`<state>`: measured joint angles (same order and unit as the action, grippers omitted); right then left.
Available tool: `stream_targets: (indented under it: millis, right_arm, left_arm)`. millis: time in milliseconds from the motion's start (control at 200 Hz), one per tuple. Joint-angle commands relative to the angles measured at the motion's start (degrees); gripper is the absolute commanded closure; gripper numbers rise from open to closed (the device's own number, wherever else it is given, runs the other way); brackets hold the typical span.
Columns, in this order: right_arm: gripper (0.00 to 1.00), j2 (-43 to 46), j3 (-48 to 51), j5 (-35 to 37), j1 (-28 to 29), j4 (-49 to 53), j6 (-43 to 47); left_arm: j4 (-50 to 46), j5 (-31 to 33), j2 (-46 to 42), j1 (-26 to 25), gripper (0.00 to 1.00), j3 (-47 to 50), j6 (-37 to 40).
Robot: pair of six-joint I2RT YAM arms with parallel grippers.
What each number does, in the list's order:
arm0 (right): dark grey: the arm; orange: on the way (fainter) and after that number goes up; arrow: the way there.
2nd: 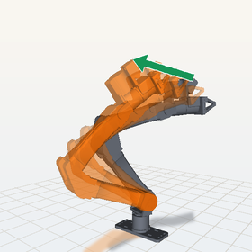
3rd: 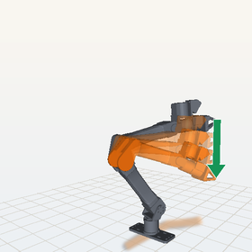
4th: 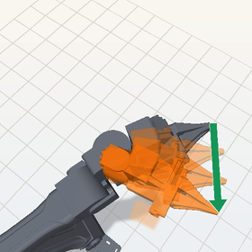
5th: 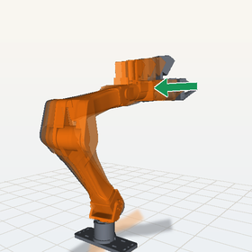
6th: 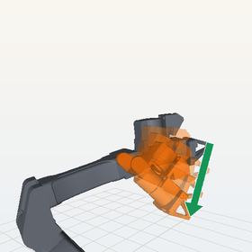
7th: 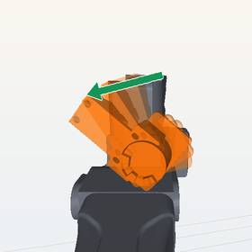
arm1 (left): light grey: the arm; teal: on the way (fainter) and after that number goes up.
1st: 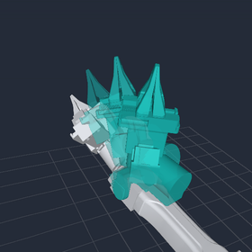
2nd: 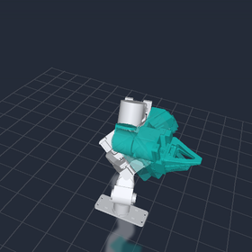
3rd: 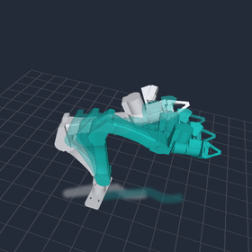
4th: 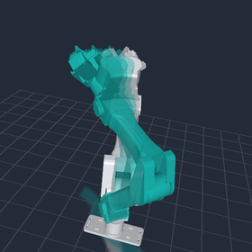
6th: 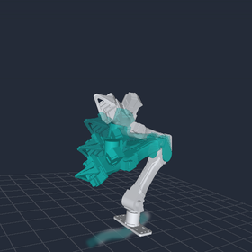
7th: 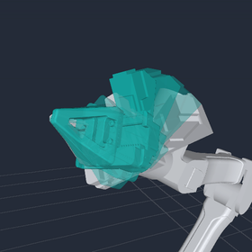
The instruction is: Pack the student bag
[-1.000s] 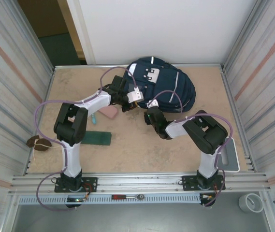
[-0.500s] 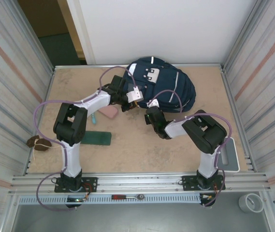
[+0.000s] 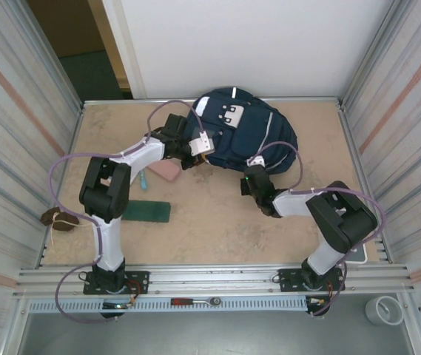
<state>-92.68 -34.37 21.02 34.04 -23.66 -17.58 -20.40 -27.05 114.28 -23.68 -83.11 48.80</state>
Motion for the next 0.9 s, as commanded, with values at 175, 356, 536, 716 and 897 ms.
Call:
stream_targets:
  millis: [175,356,536,716,897]
  right_arm:
    - [1.0,6.1,1.8,-10.9,-7.0,9.6,-3.0]
    - [1.0,7.3,0.2,-21.8,-7.9,10.3,-2.9]
    - [1.0,8.6,-2.1,-29.2,-7.9,10.3,-4.1]
    - [1.0,9.2,-3.1,-31.6,-7.8,10.0,-5.5]
    - [1.0,9.1,-3.0,-33.0,-7.9,8.6,-7.3]
  left_arm:
    - [1.0,3.7,-3.9,2.9,1.0,0.8,2.4]
    - [1.3,3.2,-4.5,2.5,0.99,1.4,2.9]
    - [5.0,1.6,-8.0,-2.2,0.6,6.1,5.5]
    - [12.4,1.9,-10.4,-8.0,0.42,10.9,6.4]
    - [17.4,3.8,-7.3,-12.1,0.38,10.6,7.0]
